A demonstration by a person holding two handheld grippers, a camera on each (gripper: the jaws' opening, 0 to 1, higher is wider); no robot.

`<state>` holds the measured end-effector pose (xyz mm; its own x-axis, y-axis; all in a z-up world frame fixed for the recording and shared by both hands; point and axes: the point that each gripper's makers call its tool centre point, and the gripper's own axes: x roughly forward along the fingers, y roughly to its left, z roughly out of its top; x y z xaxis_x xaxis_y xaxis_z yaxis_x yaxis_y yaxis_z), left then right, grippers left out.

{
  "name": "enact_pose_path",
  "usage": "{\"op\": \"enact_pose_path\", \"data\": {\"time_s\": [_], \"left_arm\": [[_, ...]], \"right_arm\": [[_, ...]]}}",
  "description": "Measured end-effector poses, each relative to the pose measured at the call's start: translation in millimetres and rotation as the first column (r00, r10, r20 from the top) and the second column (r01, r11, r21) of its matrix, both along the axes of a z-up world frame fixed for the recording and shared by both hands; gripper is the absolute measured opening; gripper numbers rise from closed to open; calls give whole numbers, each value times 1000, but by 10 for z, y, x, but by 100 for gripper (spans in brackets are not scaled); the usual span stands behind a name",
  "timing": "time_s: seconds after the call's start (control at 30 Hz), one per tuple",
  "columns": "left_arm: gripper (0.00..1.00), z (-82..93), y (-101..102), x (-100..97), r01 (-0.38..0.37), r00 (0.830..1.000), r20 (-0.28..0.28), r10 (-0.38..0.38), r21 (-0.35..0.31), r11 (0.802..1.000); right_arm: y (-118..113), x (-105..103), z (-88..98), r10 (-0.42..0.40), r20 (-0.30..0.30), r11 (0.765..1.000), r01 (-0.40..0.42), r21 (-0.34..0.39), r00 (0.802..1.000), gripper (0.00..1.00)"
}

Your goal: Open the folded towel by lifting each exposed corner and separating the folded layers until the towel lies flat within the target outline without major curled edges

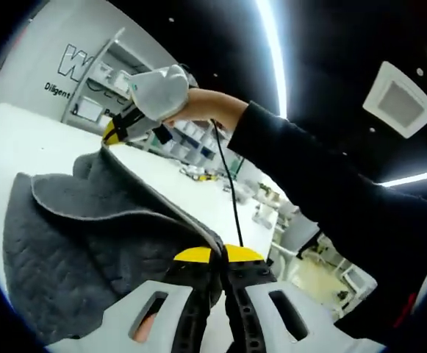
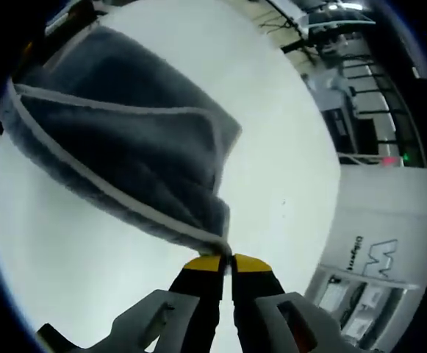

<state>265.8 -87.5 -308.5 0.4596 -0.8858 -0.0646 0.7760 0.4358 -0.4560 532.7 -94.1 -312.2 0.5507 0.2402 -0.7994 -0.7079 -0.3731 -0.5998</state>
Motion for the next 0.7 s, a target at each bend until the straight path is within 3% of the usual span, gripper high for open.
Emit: {"op": "enact_pose_path", "data": {"time_s": [0.7], "left_arm": [[3, 5, -396, -11, 45, 999, 14, -46, 40, 998]], "right_arm": [[-374, -25, -23, -49, 18, 998, 49, 38, 999, 0]]}}
